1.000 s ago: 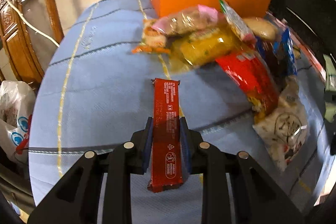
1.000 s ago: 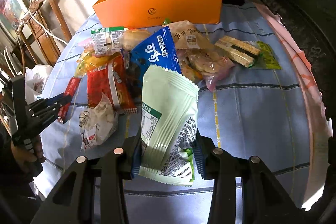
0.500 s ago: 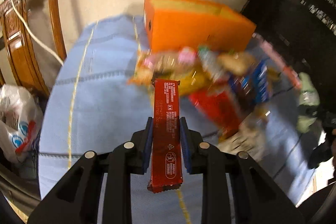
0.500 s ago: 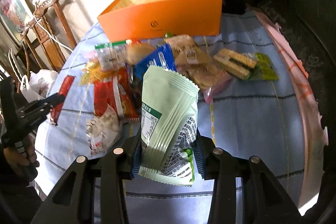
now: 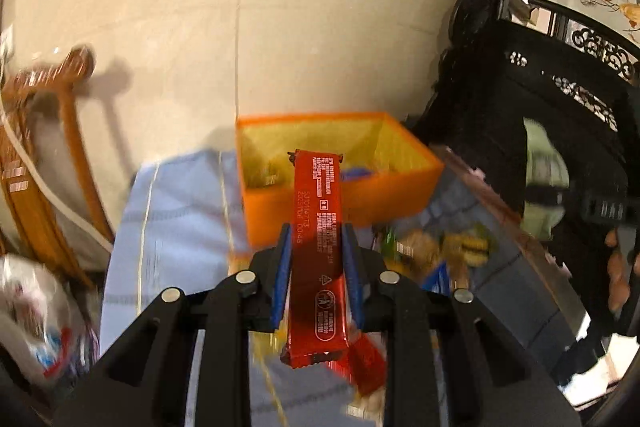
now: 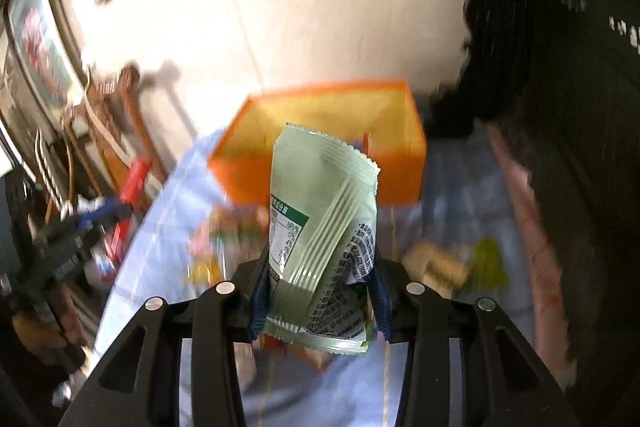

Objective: Organize snacks
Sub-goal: 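Carry the sausage stick and green bag into the orange box and release, then grasp the red chip bag with the left tool while the right tool grasps the blue bag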

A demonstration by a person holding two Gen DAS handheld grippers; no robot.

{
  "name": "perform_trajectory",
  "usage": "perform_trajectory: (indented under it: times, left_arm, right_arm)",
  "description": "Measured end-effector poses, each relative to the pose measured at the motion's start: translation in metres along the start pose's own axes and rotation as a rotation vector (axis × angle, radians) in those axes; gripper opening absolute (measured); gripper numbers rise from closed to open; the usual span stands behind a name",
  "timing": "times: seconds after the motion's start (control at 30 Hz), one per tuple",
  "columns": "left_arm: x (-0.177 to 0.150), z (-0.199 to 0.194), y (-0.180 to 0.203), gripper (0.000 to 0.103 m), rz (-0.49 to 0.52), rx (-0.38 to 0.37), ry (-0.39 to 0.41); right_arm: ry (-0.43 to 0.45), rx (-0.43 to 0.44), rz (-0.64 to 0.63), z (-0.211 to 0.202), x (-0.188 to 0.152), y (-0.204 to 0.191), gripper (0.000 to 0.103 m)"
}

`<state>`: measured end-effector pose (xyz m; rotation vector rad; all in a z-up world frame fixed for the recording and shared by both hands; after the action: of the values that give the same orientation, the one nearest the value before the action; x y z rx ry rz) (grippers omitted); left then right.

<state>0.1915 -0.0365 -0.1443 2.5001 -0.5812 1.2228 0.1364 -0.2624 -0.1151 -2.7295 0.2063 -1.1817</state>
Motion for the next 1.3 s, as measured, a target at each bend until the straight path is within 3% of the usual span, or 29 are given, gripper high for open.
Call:
perform_trajectory:
  times: [0.27, 0.4, 0.43, 0.47, 0.5, 0.53, 0.57, 0.63, 0.77, 0.9, 1.1, 1.3]
  left_arm:
    - [0.105, 0.055, 0.004, 0.023, 0.009, 0.0, 0.063]
    - [0.142, 0.094, -0.001, 0.023, 0.021, 0.031, 0.07]
    - [0.149, 0.106, -0.005, 0.023, 0.017, 0.044, 0.064]
    - [0.151, 0.118, -0.009, 0.024, 0.011, 0.055, 0.052]
    - [0.153, 0.126, -0.014, 0.037, 0.0, 0.06, 0.042]
    - [0.149, 0.142, -0.024, 0.074, -0.039, 0.074, 0.015]
    - [0.144, 0.148, -0.032, 0.085, -0.063, 0.086, 0.002]
    - [0.13, 0.152, -0.044, 0.086, -0.096, 0.101, -0.001]
    - [0.088, 0.149, -0.047, 0.086, -0.052, 0.108, -0.048]
    - [0.032, 0.126, -0.039, 0.087, -0.043, 0.079, -0.097]
    - [-0.075, 0.082, -0.003, 0.087, 0.011, 0.008, -0.193]
    - [-0.134, 0.071, 0.027, 0.086, 0.008, -0.033, -0.248]
  right_arm:
    - [0.105, 0.007, -0.002, 0.024, 0.128, 0.006, 0.042]
    - [0.109, -0.001, -0.058, 0.055, 0.165, 0.003, 0.042]
    - [0.11, 0.006, -0.07, 0.065, 0.173, 0.002, 0.043]
    - [0.102, 0.017, -0.086, 0.077, 0.178, 0.001, 0.052]
    - [0.08, 0.007, -0.099, 0.09, 0.179, 0.003, 0.058]
    - [0.051, -0.026, -0.11, 0.102, 0.174, 0.007, 0.071]
    - [0.025, -0.079, -0.122, 0.114, 0.169, 0.016, 0.073]
    - [0.002, -0.083, -0.119, 0.122, 0.157, 0.022, 0.073]
    - [-0.061, -0.109, -0.111, 0.131, 0.11, 0.038, 0.073]
    - [-0.144, -0.102, -0.022, 0.125, 0.037, 0.054, 0.073]
    - [-0.272, -0.047, -0.045, 0.105, -0.074, 0.02, 0.074]
    - [-0.344, -0.017, -0.105, 0.097, -0.132, -0.009, 0.074]
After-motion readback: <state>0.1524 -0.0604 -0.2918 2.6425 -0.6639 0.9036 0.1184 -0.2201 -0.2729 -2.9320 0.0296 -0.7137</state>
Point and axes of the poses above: each gripper's, at about its wrist camera, not at the fingertips, and z roughly the way its jaws point, y to its right, x to its top, the point moved 10 cm from there along z, roughly the way its jaws point, and after that the axes turned 1 degree about x, right-handed, at the moved point
